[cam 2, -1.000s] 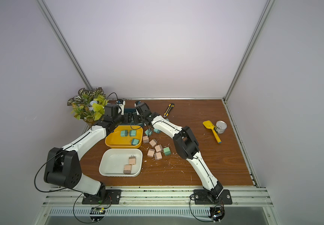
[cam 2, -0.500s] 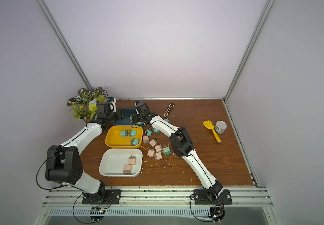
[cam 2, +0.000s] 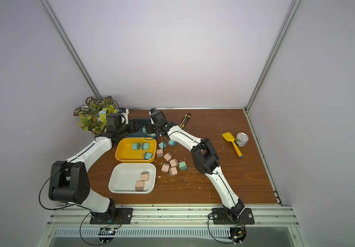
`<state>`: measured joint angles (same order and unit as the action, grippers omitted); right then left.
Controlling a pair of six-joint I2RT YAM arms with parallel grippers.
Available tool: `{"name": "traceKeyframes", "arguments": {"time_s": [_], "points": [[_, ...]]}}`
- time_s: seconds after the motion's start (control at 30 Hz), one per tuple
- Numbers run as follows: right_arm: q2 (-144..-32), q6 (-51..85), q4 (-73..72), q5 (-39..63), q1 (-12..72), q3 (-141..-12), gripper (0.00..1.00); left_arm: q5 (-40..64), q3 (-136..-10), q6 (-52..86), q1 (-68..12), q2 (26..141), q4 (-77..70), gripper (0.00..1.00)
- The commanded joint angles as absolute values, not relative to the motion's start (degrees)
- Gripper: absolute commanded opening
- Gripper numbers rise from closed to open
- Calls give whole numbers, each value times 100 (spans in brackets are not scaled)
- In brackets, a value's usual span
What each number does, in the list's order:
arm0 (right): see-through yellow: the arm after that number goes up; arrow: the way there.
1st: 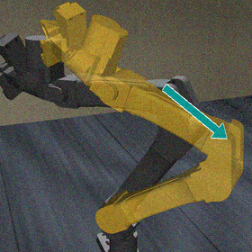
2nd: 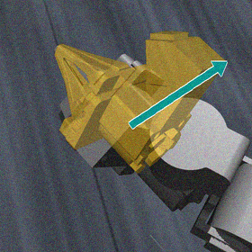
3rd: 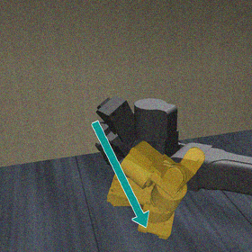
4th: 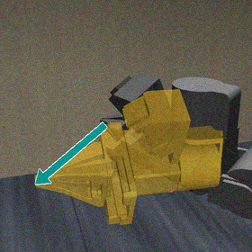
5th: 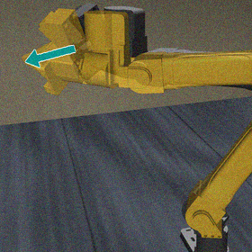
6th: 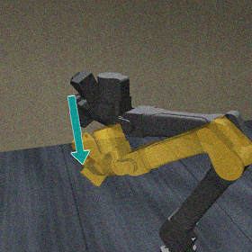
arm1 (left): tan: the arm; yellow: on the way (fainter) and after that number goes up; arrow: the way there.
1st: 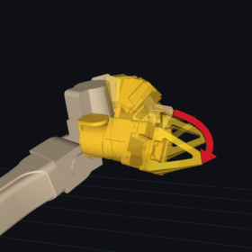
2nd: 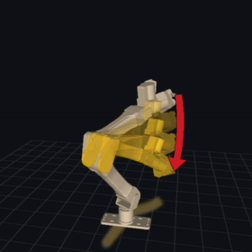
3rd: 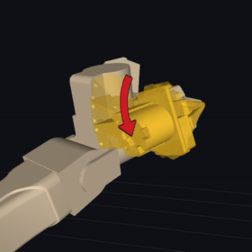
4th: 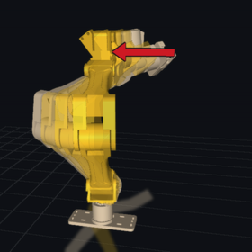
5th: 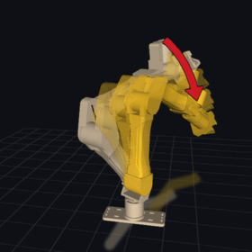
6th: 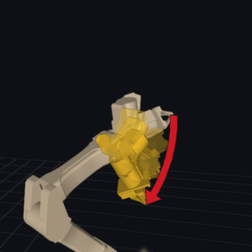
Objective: Place the plugs by color into the storage box
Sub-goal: Place the plug in the storage box, then pick up the plug from the center of the board.
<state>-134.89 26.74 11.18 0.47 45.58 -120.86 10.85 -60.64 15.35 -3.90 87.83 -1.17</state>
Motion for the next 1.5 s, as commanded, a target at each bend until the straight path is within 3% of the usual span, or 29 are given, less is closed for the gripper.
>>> {"name": "traceKeyframes", "arguments": {"time_s": [0.0, 0.03, 0.1, 0.17, 0.27, 0.37, 0.53, 0.93, 1.07, 1.3, 1.47], "points": [[-13148, 2791, 393, 207, 4597, -11998, 60, 1276, -5986, 1661, -379, 8522, -314, 75], [-13263, 2779, 334, 198, 4588, -12076, 57, 1266, -5977, 1665, -385, 8493, -335, 75], [-13764, 2821, 499, 363, 4518, -12599, 40, 1264, -5965, 1661, -379, 8430, -344, 75], [-14394, 2924, 922, 654, 4440, -13509, 33, 1252, -5951, 1639, -382, 8373, -325, 75], [-15204, 2935, 1339, 769, 4425, -14636, 32, 1205, -5904, 1608, -384, 8252, -361, 75], [-15427, 3025, 1446, 723, 4425, -14809, 32, 1207, -5863, 1615, -382, 8192, -412, 75], [-14998, 3013, 1319, 509, 4423, -14092, 32, 1316, -5878, 1699, -383, 8235, -424, 75], [-14130, 2755, 1563, 451, 4450, -14247, 33, 1310, -5797, 1647, -379, 8156, -454, 73], [-13290, 2720, 1437, 414, 4491, -13202, 36, 1411, -5708, 1713, -387, 8156, -498, 72], [-11143, 3067, -267, 268, 4491, -9617, 37, 1212, -5700, 1503, -711, 8152, -369, 72], [-10182, 2864, -24, 15, 4472, -8635, 42, 1016, -5713, 1294, -1030, 8147, -251, 73]]}}
